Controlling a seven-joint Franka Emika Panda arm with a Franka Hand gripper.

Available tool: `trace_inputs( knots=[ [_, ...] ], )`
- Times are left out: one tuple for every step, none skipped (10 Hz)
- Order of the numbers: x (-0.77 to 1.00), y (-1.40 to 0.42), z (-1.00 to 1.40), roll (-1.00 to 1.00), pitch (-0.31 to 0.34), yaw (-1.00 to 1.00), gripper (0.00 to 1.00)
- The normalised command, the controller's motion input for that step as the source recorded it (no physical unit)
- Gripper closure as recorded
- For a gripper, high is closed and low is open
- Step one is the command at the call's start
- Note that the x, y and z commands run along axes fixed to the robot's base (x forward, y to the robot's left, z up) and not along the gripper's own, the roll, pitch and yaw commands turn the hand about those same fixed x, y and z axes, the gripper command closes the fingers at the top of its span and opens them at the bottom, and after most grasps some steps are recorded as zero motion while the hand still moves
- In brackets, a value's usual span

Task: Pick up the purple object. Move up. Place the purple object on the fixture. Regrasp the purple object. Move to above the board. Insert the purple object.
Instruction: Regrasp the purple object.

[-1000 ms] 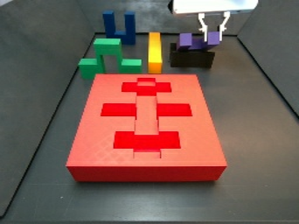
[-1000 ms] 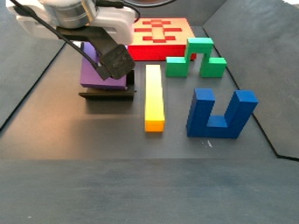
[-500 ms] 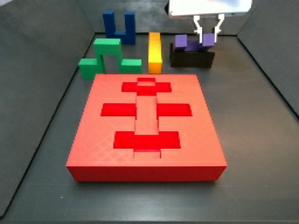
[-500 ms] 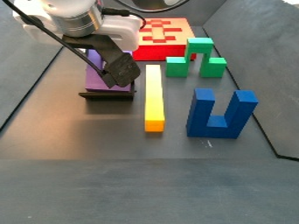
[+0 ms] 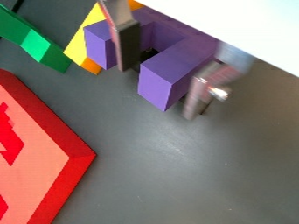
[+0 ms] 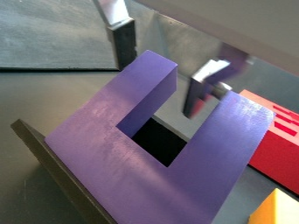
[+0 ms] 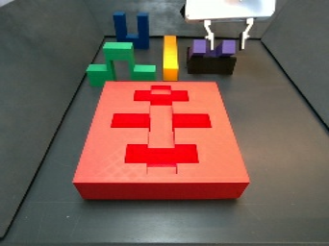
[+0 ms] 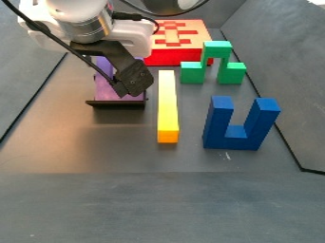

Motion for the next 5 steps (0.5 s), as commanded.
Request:
trace_inputs(
  knots=[
    [0.02, -0.01, -0.03, 0.0, 0.0, 0.0, 0.0],
    [0.25, 0.0, 0.0, 0.0, 0.0, 0.0, 0.0],
    [0.44, 0.0, 0.44, -0.01, 0.04, -0.06, 0.0],
    [0.31, -0.16, 0.62, 0.35, 0.311, -0.18, 0.0],
    [0.13, -0.03, 0.63, 0.29, 0.26, -0.19, 0.0]
  ],
)
